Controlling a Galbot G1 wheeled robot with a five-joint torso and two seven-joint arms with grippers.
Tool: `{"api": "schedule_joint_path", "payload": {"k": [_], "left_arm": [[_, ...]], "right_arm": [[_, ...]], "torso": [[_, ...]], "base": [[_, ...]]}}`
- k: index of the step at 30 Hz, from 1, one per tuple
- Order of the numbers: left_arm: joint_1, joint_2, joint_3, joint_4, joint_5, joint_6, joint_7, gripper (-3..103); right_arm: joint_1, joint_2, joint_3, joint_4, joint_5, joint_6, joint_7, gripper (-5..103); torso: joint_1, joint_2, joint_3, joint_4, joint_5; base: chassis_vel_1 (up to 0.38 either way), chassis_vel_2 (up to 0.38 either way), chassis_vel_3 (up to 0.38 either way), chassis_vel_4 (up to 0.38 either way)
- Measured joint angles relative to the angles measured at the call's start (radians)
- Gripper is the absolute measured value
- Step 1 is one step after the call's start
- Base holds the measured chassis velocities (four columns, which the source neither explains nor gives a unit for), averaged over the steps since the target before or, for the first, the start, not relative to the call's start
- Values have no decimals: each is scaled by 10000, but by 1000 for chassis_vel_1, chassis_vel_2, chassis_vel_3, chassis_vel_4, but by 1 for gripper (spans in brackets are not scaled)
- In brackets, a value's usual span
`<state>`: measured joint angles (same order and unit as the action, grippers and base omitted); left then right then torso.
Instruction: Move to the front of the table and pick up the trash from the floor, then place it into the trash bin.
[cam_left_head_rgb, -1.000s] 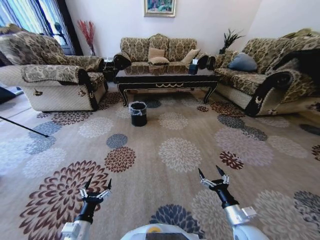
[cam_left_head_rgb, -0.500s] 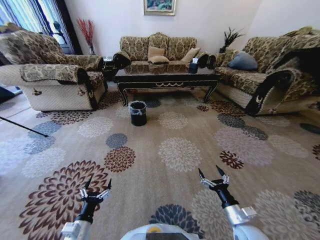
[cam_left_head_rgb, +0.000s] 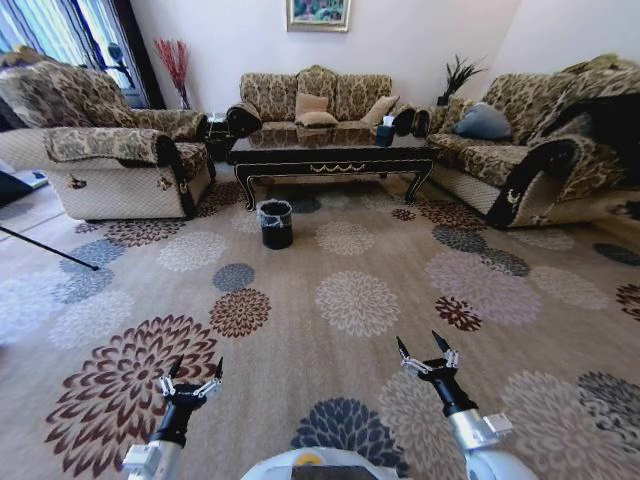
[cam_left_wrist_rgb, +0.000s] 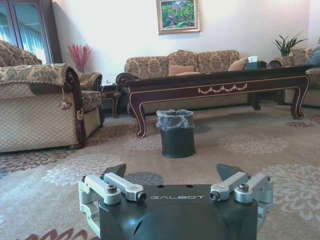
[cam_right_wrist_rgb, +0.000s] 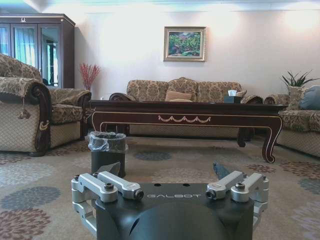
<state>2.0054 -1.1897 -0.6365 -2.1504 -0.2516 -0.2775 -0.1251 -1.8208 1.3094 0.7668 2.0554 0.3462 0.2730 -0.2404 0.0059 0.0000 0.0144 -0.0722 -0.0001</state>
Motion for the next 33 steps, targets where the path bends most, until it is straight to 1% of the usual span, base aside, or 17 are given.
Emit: {"api": "schedule_joint_path", "payload": {"k": [22,26,28,29,30,33], "left_arm": [[0,0,0,0,0,0,0,100],[0,0,0,0,0,0,0,100],[0,0,0,0,0,0,0,100],[0,0,0,0,0,0,0,100],[0,0,0,0,0,0,0,100],[0,0,0,0,0,0,0,100]], "right_arm": [[0,1,0,0,0,0,0,100],[0,0,0,0,0,0,0,100],[0,1,0,0,0,0,0,100],[0,0,0,0,0,0,0,100],[0,0,0,0,0,0,0,100],[0,0,0,0,0,0,0,100]], "torso": [[1,6,11,-1,0],[9,89,80,-1,0],[8,168,161,-1,1],[7,247,241,-1,0],[7,247,241,-1,0],[7,362,355,-1,0]], "base": [[4,-4,-4,5],[0,0,0,0],[0,0,0,0],[0,0,0,0],[0,0,0,0],[0,0,0,0]]}}
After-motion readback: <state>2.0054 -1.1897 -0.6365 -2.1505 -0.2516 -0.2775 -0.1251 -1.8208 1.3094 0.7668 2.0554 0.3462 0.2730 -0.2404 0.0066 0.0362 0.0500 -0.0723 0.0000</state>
